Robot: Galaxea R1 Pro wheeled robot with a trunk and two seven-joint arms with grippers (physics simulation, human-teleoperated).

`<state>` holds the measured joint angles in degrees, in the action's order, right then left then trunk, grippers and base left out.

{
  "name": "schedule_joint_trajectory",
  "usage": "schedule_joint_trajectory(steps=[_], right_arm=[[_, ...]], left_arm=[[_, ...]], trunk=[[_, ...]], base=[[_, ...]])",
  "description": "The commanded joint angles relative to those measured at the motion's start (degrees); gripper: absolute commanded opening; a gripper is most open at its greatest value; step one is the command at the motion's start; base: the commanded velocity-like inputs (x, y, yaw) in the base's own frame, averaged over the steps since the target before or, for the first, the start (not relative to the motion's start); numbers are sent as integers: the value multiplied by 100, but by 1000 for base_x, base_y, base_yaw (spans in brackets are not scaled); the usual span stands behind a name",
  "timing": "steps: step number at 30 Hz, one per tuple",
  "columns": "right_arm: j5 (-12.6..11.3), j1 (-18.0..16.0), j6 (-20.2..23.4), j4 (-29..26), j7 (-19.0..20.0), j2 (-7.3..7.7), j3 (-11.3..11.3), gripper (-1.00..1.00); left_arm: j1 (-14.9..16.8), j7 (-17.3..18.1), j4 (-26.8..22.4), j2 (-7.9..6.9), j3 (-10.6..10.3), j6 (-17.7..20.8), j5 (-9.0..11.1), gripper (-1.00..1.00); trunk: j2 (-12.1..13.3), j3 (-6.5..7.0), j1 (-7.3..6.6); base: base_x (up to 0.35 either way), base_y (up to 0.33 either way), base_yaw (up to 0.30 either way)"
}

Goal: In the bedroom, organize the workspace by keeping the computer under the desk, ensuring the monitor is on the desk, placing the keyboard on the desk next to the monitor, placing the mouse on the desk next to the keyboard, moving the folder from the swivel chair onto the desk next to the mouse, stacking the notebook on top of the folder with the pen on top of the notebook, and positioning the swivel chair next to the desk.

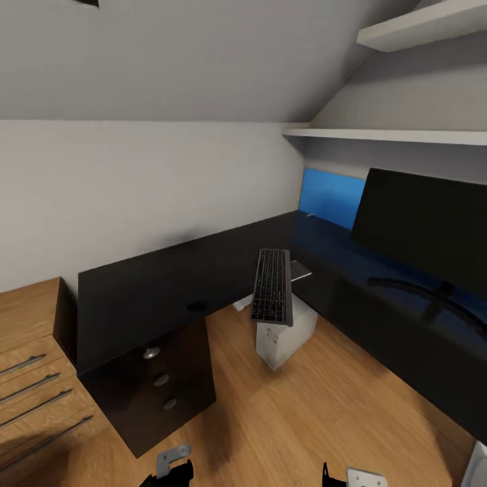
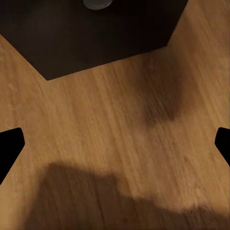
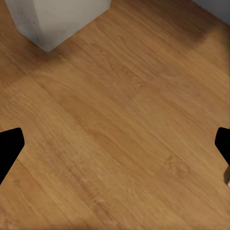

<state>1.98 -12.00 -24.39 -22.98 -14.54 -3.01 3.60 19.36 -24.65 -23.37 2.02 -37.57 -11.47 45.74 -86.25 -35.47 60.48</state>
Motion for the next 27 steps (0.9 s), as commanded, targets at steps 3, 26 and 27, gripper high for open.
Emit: schedule_joint_trajectory(steps=[3, 26, 27], right_arm=[[22, -4, -22, 4, 4, -6, 36, 100], [13, -4, -400, -2, 4, -14, 28, 100], [13, -4, -400, -2, 3, -13, 27, 100]], left_arm=[[6, -46, -1, 0, -52, -51, 58, 100], [6, -63, -407, 18, -40, 2, 93, 100], [6, -63, -406, 18, -40, 0, 93, 100]], trunk=[[-84, -42, 44], [-526, -239, 286], [-566, -257, 308]], base=[[0, 0, 0], [0, 0, 0], [0, 0, 0]])
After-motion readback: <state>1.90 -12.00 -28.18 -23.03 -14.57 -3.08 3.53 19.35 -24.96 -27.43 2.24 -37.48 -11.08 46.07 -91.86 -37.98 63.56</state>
